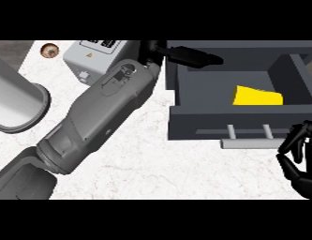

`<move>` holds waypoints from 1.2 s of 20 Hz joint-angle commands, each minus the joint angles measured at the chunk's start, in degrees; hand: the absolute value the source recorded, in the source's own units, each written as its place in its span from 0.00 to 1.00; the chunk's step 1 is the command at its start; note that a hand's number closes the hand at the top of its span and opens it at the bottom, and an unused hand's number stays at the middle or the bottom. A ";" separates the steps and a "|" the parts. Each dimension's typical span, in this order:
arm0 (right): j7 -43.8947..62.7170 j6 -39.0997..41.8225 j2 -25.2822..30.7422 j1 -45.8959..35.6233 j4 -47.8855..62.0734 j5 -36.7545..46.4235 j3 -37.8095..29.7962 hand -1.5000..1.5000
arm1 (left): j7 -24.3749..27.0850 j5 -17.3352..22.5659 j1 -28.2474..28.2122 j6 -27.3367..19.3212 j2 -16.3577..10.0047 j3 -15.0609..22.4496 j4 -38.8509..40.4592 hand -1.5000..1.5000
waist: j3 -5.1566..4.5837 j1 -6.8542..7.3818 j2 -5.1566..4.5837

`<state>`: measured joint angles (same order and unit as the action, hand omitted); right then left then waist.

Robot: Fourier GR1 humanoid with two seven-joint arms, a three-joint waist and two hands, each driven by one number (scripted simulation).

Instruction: Pick up the cup, place it into the drawer and close the drawer

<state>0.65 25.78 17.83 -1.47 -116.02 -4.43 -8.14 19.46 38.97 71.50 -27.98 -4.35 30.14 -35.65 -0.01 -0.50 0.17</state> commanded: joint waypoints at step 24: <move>-11.67 -23.52 -1.96 -13.37 36.99 55.05 22.71 1.00 | -6.13 1.60 -36.38 8.68 -24.57 -8.28 -39.67 0.00 | 0.06 3.75 -0.27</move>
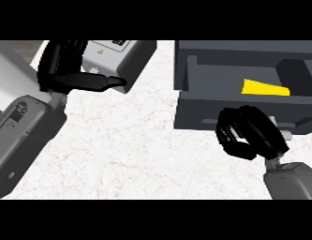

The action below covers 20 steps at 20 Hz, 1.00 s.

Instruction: Pick up the cup, place it into the drawer and close the drawer

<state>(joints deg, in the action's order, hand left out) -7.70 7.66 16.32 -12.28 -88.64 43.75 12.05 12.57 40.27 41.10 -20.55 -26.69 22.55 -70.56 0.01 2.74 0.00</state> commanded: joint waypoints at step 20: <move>-15.85 -13.72 -2.78 -40.51 69.24 6.47 -12.46 1.00 | 3.18 0.78 -17.10 12.28 -6.04 -8.61 -7.93 0.00 | 0.13 1.71 -1.47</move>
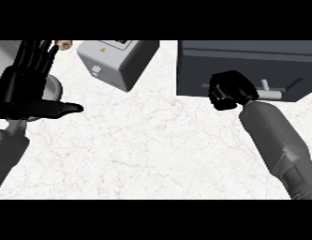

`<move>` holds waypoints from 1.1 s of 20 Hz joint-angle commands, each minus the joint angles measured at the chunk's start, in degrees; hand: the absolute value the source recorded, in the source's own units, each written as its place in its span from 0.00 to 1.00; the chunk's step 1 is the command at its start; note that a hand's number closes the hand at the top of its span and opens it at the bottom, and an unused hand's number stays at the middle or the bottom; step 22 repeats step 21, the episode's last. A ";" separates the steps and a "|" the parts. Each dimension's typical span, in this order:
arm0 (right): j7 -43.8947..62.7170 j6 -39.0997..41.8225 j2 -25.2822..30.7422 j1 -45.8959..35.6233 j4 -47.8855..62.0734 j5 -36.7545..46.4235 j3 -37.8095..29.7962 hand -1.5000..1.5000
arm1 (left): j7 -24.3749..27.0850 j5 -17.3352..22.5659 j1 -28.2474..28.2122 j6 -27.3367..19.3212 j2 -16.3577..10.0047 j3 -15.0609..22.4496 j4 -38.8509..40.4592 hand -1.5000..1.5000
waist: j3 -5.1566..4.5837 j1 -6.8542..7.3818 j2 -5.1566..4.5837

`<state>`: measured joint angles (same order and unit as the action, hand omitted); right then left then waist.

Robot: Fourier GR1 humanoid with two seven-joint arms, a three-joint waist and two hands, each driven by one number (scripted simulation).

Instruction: Pick up the cup, place it into the drawer and close the drawer

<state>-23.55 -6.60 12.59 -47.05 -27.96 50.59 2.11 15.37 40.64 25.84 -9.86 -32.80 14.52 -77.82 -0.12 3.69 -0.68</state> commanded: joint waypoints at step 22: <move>-5.95 3.13 6.73 -10.51 13.62 -6.56 -9.61 1.00 | 1.18 -0.23 -0.84 5.38 2.79 0.71 0.97 0.00 | 0.33 2.71 -2.44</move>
